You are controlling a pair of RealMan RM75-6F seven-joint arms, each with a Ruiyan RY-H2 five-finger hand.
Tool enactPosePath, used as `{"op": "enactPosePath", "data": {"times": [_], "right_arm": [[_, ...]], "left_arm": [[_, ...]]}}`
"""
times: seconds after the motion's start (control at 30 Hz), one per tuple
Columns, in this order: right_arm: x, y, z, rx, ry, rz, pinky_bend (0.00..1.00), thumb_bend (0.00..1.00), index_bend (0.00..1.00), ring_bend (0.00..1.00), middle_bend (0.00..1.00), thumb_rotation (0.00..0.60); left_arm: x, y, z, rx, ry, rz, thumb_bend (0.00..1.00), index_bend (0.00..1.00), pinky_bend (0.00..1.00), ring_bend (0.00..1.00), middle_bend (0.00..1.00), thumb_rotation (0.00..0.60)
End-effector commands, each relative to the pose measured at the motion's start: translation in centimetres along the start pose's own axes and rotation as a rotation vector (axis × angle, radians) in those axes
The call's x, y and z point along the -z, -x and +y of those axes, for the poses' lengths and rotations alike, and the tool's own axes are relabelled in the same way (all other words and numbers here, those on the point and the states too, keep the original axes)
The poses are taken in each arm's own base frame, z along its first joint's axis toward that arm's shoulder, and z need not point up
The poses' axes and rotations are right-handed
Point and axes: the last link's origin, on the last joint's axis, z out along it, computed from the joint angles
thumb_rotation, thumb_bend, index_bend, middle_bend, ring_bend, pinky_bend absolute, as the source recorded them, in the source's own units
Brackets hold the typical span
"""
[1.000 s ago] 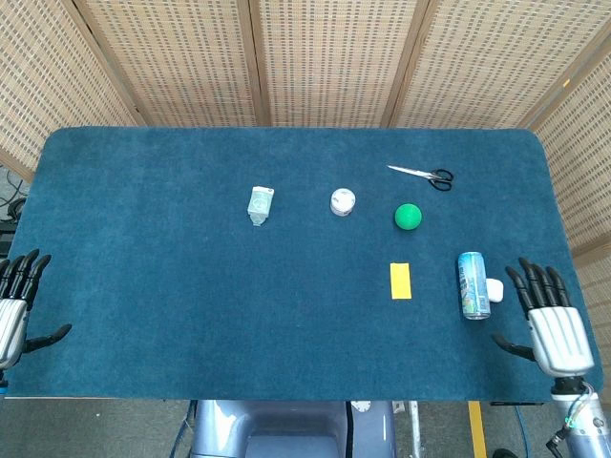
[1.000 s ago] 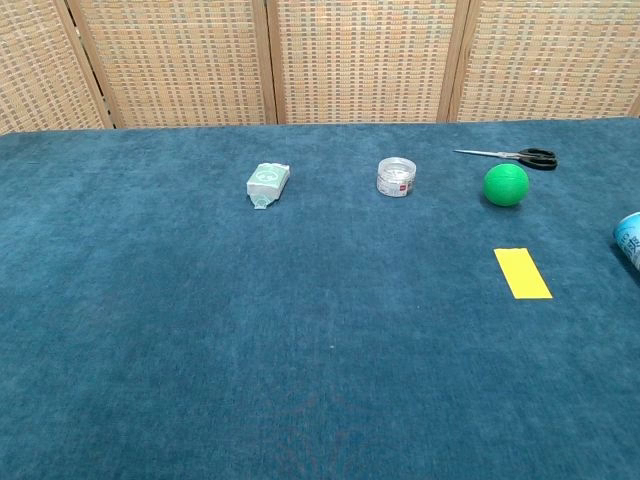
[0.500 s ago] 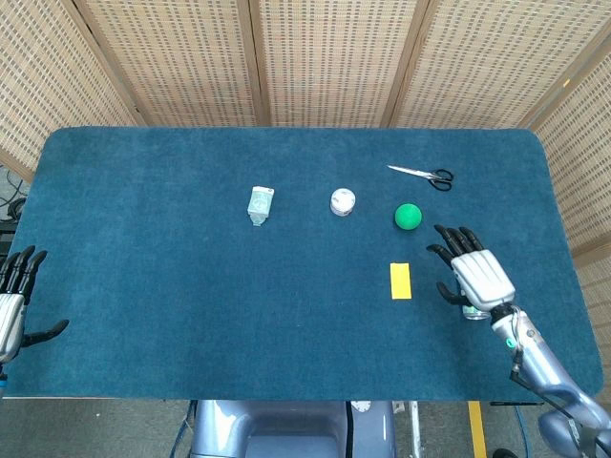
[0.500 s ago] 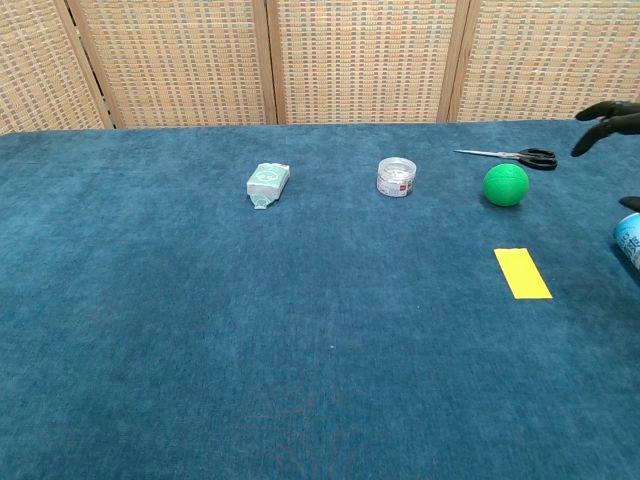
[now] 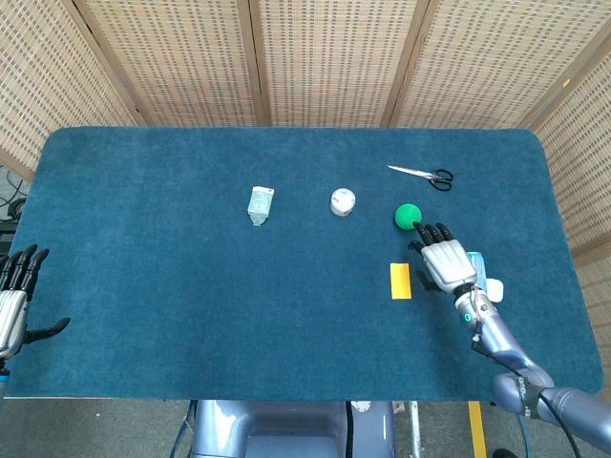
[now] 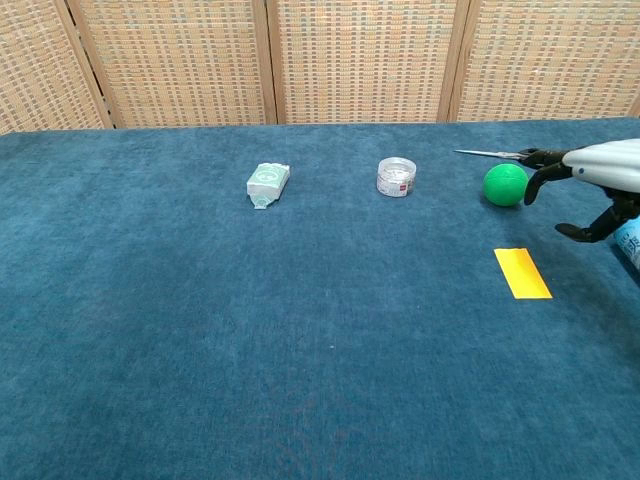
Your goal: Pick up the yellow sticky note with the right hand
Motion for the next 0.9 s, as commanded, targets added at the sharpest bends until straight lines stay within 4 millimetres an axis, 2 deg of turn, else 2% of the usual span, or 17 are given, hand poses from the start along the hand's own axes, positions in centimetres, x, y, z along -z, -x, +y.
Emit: {"op": "enactPosePath", "data": {"times": [0.03, 0.37, 0.7, 0.9], "right_arm": [[-0.6, 0.6, -0.3, 0.014, 0.004, -0.011, 0.00, 0.52, 0.27, 0.00, 0.00, 0.600], [-1.7, 1.7, -1.0, 0.057, 0.013, -0.047, 0.00, 0.57, 0.30, 0.00, 0.00, 0.600], [-2.3, 2.8, -2.9, 0.146, -0.015, -0.051, 0.00, 0.57, 0.31, 0.00, 0.00, 0.600], [-2.7, 3.0, -3.2, 0.172, 0.002, -0.041, 0.00, 0.57, 0.31, 0.00, 0.00, 0.600]], "left_arm": [[-0.1, 0.0, 0.0, -0.001, -0.001, -0.003, 0.00, 0.00, 0.00, 0.00, 0.00, 0.600], [-0.3, 0.2, 0.0, -0.004, -0.003, -0.011, 0.00, 0.00, 0.00, 0.00, 0.00, 0.600], [-0.3, 0.1, 0.0, 0.000, -0.004, -0.011, 0.00, 0.00, 0.00, 0.00, 0.00, 0.600], [-0.2, 0.1, -0.1, 0.001, -0.004, -0.013, 0.00, 0.00, 0.00, 0.00, 0.00, 0.600]]}}
